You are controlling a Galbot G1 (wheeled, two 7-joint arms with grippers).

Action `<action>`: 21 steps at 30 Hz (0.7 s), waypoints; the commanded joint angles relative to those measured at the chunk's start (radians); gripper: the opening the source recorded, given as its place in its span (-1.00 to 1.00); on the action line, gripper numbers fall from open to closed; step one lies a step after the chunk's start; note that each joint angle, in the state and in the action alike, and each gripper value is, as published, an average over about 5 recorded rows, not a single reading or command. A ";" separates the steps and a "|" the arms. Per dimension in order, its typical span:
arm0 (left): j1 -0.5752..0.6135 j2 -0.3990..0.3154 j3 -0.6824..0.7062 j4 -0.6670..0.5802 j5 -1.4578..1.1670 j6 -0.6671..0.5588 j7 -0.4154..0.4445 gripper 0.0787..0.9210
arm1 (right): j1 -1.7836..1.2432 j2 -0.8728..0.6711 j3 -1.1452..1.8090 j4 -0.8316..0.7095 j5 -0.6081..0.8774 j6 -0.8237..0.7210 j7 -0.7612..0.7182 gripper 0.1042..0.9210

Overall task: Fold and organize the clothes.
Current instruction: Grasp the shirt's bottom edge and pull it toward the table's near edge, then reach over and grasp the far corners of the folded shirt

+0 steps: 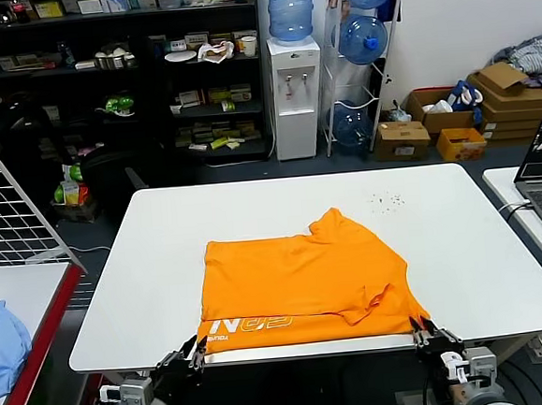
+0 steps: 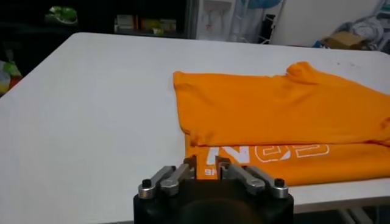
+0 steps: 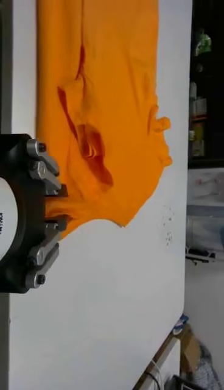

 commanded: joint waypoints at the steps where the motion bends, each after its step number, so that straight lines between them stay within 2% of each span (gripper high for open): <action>1: 0.047 0.018 -0.056 -0.084 -0.026 0.029 -0.001 -0.38 | 0.002 -0.008 0.000 0.074 0.005 0.021 -0.013 -0.07; 6: -0.109 0.042 -0.073 -0.055 -0.070 0.027 0.012 -0.03 | 0.126 -0.046 -0.019 0.093 0.049 0.028 -0.011 0.29; 9: -0.258 0.025 -0.040 0.039 -0.122 0.024 0.032 0.18 | 0.272 -0.071 -0.049 0.048 0.072 0.010 0.009 0.50; 15: -0.616 -0.075 0.095 0.352 -0.211 0.019 0.067 0.59 | 0.698 -0.096 -0.171 -0.240 0.123 -0.062 0.067 0.90; 18: -0.772 -0.117 0.161 0.520 -0.211 0.018 0.098 0.80 | 0.883 -0.078 -0.243 -0.390 0.128 -0.103 0.081 0.99; 21: -0.872 -0.146 0.223 0.642 -0.206 0.020 0.122 0.95 | 1.014 -0.043 -0.308 -0.529 0.121 -0.136 0.082 1.00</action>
